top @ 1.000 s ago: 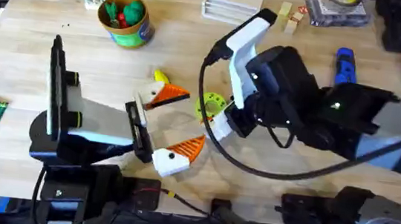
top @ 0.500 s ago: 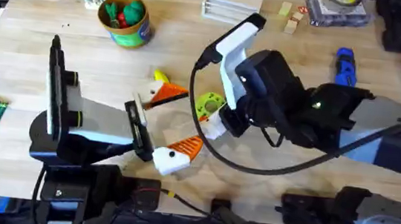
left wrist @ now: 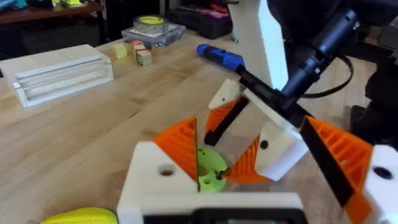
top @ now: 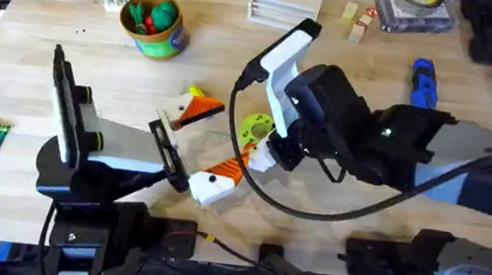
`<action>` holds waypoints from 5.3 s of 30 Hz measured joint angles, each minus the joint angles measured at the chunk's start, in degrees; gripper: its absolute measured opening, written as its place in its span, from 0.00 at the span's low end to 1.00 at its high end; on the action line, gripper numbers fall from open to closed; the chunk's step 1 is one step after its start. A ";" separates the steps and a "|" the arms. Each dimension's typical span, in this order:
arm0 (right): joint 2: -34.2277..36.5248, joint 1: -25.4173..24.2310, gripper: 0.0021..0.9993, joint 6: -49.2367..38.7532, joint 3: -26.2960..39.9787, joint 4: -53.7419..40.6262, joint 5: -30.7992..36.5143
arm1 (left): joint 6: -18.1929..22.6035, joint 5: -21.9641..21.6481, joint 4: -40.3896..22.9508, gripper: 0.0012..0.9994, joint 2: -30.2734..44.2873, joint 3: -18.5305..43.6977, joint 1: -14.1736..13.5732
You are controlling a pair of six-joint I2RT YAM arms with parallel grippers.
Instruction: Pick up the gripper from the table and insert it into the empty holder that is missing its gripper. Then pick up a screw, insert it into the mounting hole, and use the screwdriver to tighten it. Finally, clean up the table by picking up the vegetable and placing it into the bucket.
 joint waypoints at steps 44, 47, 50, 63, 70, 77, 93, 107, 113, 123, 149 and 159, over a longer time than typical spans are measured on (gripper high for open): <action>3.39 2.95 0.51 -4.99 0.00 3.89 2.34 | 0.00 -3.65 0.67 0.99 -0.02 0.02 0.00; 3.38 2.95 0.50 -4.99 0.00 3.93 2.34 | 0.00 -4.63 0.83 0.99 -0.02 0.02 0.00; 3.37 2.95 0.44 -5.00 0.00 4.70 2.34 | 0.00 -5.52 0.94 0.99 -0.02 0.02 0.00; 3.49 2.95 0.48 -5.00 0.00 5.39 2.34 | 0.00 -7.09 1.16 0.99 -0.02 0.02 0.00; 6.43 3.37 0.40 -5.02 0.02 7.31 2.55 | 0.00 -7.10 1.15 0.99 -0.02 0.02 0.00; 6.86 4.39 0.32 -6.57 0.04 8.02 3.18 | 0.00 -7.09 1.14 0.99 0.00 0.02 0.00; 6.86 2.18 0.36 -11.47 1.57 2.00 8.89 | 0.00 -7.09 1.14 0.99 -0.01 0.02 0.00; 5.62 -1.79 0.44 -10.29 1.64 0.98 9.61 | 0.00 -7.09 1.14 0.99 -0.02 0.02 0.00; 2.19 -1.79 0.45 -8.51 1.66 0.79 8.98 | 0.00 -7.09 1.14 0.99 -0.02 0.02 0.00; 4.17 -1.79 0.41 -6.47 1.81 0.24 6.34 | 0.00 -7.09 1.14 0.99 -0.02 0.02 0.00; 6.49 -1.79 0.10 -6.27 2.13 0.82 6.43 | 0.00 -7.09 1.14 0.99 -0.01 0.02 0.00; 6.49 -1.79 0.05 -6.23 3.38 0.72 9.46 | 0.00 -7.09 1.14 0.99 -0.02 0.02 0.00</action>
